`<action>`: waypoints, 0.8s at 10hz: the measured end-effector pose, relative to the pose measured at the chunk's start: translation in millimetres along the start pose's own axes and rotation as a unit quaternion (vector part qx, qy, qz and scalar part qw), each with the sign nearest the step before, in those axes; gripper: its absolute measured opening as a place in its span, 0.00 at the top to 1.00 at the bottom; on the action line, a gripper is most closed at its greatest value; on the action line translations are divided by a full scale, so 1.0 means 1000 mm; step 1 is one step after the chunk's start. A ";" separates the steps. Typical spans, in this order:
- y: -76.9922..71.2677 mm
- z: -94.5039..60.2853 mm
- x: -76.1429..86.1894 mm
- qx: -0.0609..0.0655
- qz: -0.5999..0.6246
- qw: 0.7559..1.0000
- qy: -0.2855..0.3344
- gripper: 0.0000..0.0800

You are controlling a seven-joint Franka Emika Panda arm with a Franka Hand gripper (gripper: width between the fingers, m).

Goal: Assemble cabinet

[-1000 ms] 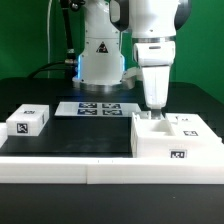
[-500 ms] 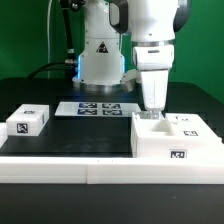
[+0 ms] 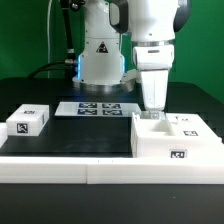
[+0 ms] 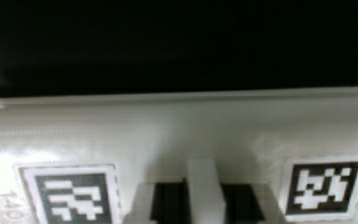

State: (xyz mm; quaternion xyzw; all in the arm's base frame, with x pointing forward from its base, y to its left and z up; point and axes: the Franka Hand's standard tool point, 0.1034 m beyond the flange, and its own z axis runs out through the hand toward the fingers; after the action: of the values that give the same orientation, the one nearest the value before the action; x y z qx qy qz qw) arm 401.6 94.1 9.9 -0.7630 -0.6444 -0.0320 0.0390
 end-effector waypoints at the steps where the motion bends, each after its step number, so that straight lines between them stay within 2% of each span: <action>1: 0.000 0.000 0.000 0.000 0.000 1.000 0.000 0.91; 2: 0.000 -0.001 0.000 0.000 0.002 1.000 -0.001 0.91; 3: 0.002 -0.010 0.000 -0.008 0.004 1.000 -0.002 0.91; 4: 0.003 -0.018 -0.001 -0.010 0.003 1.000 -0.007 0.91; 6: 0.008 -0.034 -0.006 -0.008 0.004 1.000 -0.020 0.91; 8: 0.017 -0.040 -0.009 -0.006 0.007 1.000 -0.024 0.91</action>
Offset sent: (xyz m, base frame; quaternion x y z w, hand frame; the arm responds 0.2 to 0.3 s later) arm -0.0061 -0.0021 0.0272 0.0028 -0.0146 0.0104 0.9998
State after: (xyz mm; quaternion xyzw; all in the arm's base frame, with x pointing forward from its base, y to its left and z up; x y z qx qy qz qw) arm 416.6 78.7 48.4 -0.7684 -0.6395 -0.0172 0.0190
